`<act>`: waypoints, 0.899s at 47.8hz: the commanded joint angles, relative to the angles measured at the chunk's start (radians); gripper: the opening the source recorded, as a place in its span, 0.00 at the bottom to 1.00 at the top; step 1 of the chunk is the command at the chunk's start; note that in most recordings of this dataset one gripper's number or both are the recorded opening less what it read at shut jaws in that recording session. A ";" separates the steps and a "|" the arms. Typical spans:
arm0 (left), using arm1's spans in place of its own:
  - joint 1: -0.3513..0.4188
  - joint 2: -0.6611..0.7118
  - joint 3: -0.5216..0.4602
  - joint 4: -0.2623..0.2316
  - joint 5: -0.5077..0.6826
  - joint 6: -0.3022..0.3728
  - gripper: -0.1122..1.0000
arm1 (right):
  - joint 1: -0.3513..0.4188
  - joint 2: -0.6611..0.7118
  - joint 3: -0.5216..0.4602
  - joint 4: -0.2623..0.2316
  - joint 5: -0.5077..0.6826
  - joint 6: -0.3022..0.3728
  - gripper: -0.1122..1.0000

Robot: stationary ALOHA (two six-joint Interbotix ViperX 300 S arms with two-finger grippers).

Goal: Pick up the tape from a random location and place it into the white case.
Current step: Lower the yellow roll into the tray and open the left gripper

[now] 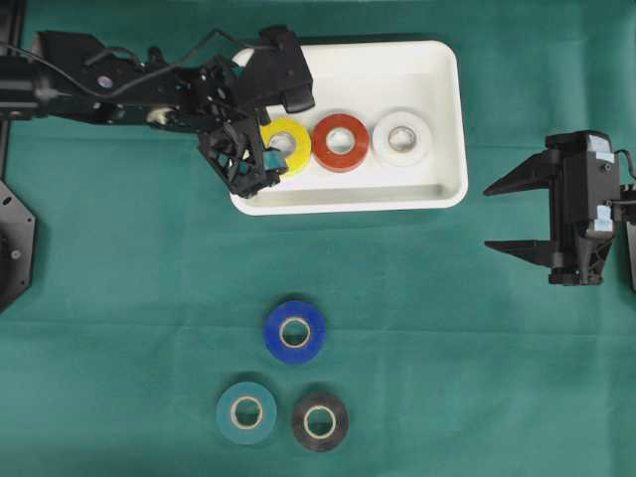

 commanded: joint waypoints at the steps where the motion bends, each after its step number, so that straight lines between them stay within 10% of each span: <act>1: -0.002 -0.054 -0.034 0.000 0.025 0.000 0.95 | -0.002 0.000 -0.026 -0.002 -0.005 0.002 0.77; 43: -0.061 -0.129 -0.103 0.002 0.170 -0.003 0.95 | -0.002 0.000 -0.028 -0.002 -0.005 0.003 0.77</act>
